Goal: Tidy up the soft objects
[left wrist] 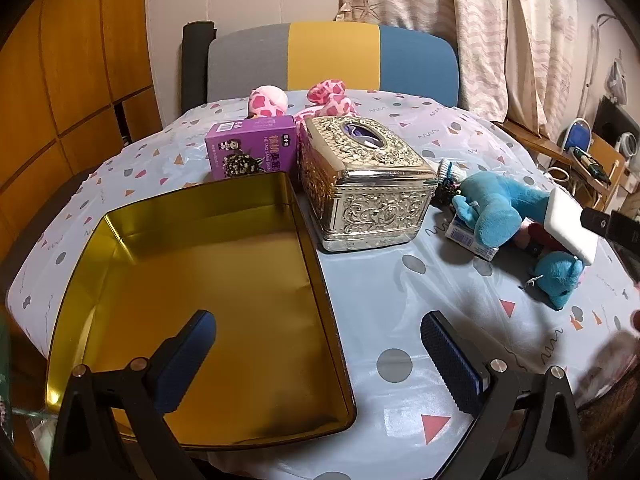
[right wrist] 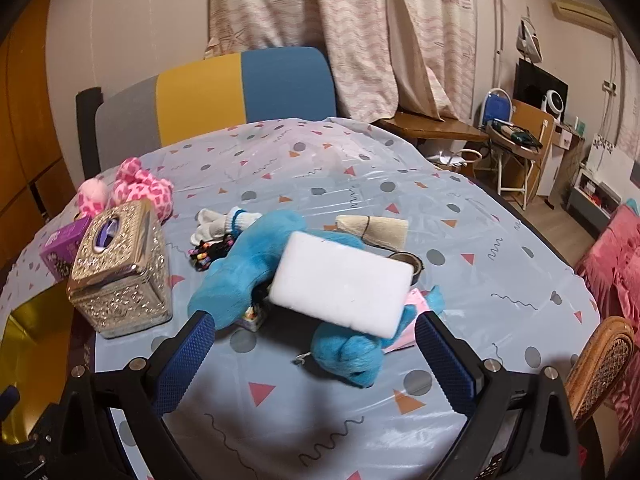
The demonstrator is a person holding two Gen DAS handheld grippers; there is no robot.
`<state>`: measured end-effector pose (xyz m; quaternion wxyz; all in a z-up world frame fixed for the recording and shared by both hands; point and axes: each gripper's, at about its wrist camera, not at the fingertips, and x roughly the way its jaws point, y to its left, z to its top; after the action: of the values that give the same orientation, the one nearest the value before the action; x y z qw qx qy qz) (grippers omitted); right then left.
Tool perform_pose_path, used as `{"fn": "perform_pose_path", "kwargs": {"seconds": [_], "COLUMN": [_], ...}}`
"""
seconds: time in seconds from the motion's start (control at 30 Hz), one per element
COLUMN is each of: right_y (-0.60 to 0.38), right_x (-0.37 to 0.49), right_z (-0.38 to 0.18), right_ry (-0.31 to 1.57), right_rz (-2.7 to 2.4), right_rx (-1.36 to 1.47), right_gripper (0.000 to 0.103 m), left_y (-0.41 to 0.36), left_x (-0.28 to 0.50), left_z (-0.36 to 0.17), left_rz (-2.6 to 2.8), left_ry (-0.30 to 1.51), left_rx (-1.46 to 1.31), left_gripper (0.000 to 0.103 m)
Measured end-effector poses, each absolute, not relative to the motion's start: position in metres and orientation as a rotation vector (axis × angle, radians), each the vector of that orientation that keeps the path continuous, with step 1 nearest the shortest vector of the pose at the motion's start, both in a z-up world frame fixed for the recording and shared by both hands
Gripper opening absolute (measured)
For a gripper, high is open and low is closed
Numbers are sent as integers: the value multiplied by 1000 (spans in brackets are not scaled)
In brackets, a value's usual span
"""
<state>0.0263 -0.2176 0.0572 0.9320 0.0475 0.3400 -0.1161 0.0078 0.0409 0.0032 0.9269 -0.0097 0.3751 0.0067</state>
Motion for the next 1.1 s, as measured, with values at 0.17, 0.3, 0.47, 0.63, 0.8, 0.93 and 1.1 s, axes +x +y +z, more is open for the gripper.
{"fn": "perform_pose_path", "kwargs": {"seconds": [0.17,0.3,0.47,0.63,0.8,0.93,1.1], "right_y": [-236,-249,-265,-284,-303,-318,-332], "right_x": [29,32,35,38,41,40,34], "right_z": [60,60,60,61,56,52,48], "right_ry": [692,691,677,645,605,590,567], "right_rz": [-260,-270,-276,-280,-292,-273,-263], "right_rx": [143,182,238,316,389,487,581], "right_gripper": [102,102,102,102,102,102,102], "left_y": [39,35,32,26,20,17,9], "left_x": [8,8,8,7,8,11,22], "left_z": [4,3,2,2,1,0,0], "left_rz": [9,1,-8,-18,-40,-139,-244], "left_ry": [768,773,776,774,779,803,871], "left_rx": [-9,0,15,40,61,14,-46], "left_gripper": [103,103,103,103,103,103,103]}}
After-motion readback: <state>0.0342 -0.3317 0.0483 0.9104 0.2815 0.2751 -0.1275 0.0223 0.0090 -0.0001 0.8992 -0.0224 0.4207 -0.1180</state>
